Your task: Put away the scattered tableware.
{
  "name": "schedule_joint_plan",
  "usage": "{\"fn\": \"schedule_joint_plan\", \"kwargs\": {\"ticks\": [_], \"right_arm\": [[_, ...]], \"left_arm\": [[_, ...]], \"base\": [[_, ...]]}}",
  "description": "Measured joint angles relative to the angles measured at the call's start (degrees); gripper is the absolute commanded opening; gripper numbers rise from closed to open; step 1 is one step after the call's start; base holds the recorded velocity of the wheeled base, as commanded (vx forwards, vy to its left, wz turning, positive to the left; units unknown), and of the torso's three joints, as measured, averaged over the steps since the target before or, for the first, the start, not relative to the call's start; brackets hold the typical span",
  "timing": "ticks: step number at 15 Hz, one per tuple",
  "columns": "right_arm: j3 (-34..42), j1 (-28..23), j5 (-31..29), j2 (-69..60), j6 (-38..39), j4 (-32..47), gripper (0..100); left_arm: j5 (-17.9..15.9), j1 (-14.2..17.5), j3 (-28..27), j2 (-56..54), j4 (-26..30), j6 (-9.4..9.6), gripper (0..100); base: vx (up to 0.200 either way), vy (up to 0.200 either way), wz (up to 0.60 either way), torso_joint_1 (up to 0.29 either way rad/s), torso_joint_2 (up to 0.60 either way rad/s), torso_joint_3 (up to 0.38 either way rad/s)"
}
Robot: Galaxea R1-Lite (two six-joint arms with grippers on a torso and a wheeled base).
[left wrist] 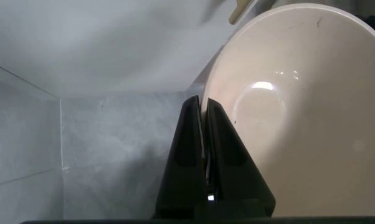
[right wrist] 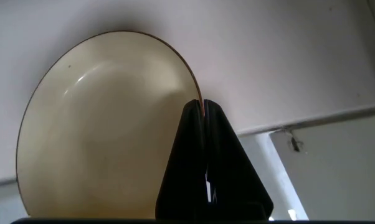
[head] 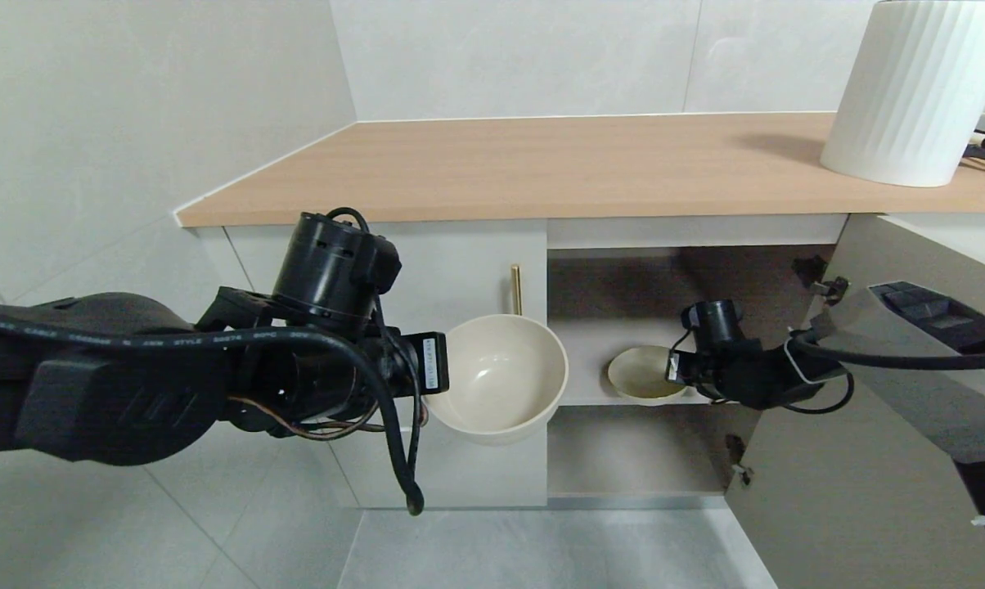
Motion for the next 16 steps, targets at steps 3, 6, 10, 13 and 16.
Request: {"fn": "schedule_joint_plan", "kwargs": {"ticks": [3, 6, 10, 13, 16], "right_arm": [[-2.79, -0.2, -1.26, 2.34, 0.0, 0.0, 0], [-5.33, -0.28, -2.08, 4.21, 0.06, 0.0, 0], [-8.3, -0.35, -2.13, 6.03, 0.09, 0.12, 0], [-10.4, -0.56, -2.47, 7.22, 0.09, 0.11, 0], [-11.93, -0.94, -2.57, 8.16, 0.09, 0.11, 0]], "left_arm": [[0.07, 0.04, -0.06, 0.59, -0.04, 0.05, 0], [0.09, 0.0, -0.15, 0.83, -0.43, 0.05, 0], [0.09, 0.0, -0.09, 1.24, -1.0, 0.05, 0], [0.09, 0.0, -0.09, 1.41, -1.15, 0.06, 0], [0.09, 0.0, -0.09, 1.66, -1.17, 0.06, 0]], "base": [[0.0, 0.0, 0.0, 0.0, 0.0, 0.0], [0.0, 0.0, 0.0, 0.0, 0.0, 0.0], [0.0, 0.0, 0.0, 0.0, 0.0, 0.0], [0.0, 0.0, 0.0, 0.0, 0.0, 0.0], [0.0, 0.0, 0.0, 0.0, 0.0, 0.0]]}}
